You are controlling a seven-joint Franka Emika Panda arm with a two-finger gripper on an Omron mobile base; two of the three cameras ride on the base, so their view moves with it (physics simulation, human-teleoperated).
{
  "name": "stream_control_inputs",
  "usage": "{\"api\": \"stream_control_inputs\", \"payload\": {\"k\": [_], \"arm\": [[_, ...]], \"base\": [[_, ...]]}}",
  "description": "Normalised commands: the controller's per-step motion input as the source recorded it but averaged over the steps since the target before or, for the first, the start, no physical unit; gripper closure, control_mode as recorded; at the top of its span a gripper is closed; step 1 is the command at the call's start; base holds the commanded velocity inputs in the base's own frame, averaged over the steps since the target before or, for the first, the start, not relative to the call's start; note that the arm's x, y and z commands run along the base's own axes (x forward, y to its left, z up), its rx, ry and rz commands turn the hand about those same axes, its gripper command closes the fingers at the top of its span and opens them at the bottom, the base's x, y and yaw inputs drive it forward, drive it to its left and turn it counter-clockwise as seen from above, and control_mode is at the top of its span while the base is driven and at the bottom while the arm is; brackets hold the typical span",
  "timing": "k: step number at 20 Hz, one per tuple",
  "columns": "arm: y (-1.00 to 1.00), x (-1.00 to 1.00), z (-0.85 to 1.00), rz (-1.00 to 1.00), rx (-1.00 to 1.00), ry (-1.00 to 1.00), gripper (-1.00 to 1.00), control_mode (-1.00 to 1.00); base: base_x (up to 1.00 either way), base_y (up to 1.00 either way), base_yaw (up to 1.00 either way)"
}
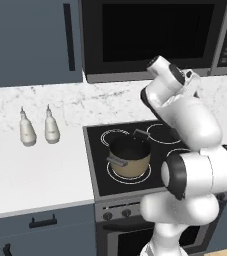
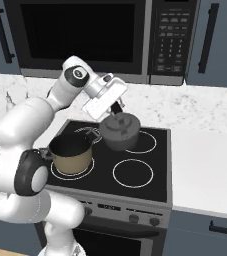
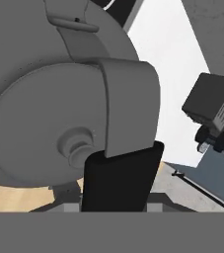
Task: Pick the kettle from the counter and place it on a stove burner. Then turn the burner on.
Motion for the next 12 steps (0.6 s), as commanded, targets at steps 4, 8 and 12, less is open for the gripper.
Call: {"api": "stream_control_inputs", "payload": {"k": [4,8,12], "arm": [[-0.82,0.17,-0.47,-0.01,0.00,0.02,1.00,-1.00],[-0.58,0.13,-0.56,0.00,0.00,0.02,1.00,-1.00],[-0.57,0.00,-0.53,0.00,0.03,0.07,1.00,-1.00]], "base": [[0.00,0.00,0.00],[0.00,0.00,0.00],[0.00,0.00,0.00]]}}
